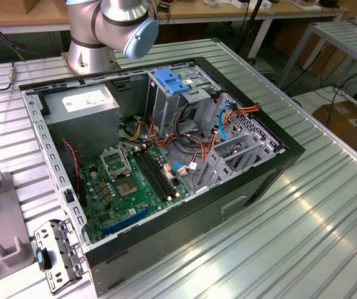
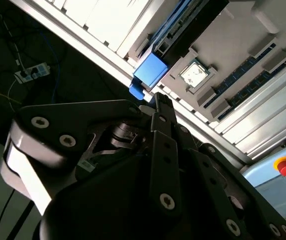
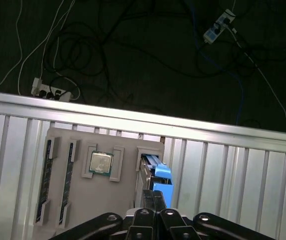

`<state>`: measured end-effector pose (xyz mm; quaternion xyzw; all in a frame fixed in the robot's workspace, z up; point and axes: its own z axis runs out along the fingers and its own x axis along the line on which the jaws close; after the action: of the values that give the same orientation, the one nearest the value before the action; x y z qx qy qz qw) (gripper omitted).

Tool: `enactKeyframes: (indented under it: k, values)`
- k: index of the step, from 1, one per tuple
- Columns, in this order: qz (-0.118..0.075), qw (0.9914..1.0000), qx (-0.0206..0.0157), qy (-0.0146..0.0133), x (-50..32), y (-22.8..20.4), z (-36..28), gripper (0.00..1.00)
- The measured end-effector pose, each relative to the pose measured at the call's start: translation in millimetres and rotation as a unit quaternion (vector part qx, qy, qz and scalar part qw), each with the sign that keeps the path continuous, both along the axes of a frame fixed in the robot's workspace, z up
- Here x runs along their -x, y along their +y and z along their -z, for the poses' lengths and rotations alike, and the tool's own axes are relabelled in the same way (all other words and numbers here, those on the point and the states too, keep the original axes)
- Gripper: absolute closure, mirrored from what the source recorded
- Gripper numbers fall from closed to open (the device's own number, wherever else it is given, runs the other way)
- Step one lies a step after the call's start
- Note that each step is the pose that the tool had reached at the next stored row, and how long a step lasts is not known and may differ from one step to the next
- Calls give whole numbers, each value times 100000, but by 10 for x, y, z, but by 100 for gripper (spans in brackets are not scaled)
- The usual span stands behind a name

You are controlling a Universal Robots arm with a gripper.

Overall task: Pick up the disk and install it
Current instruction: 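Pick up the disk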

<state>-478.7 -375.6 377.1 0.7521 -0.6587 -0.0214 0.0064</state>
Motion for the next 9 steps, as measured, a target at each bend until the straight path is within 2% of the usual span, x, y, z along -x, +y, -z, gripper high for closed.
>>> enactKeyframes:
  k: [2,4,9]
  values:
    - [-325,99999,4,-4,0,0,0,89]
    - [-1844,99983,-1,-11,0,0,4,89]
    - [-2888,99957,30,-552,1,85,44,89]
